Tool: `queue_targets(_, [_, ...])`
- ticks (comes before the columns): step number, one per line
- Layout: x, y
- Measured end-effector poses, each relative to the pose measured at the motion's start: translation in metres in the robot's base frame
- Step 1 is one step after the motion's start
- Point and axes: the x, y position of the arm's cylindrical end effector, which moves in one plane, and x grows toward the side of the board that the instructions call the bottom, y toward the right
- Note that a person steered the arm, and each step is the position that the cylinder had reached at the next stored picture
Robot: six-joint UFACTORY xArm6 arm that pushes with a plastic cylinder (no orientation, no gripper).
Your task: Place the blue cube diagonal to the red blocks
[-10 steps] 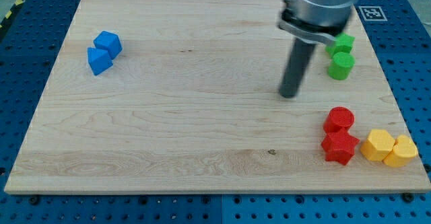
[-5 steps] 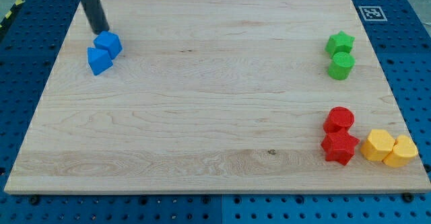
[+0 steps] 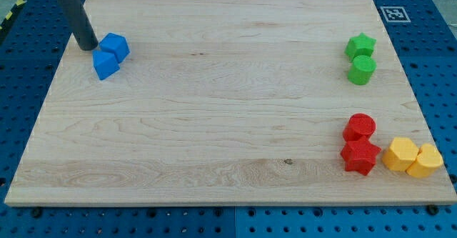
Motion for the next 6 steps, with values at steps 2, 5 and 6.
queue_targets(2, [-0.002,0.052])
queue_targets(5, [0.023,0.102])
queue_targets(6, [0.032,0.122])
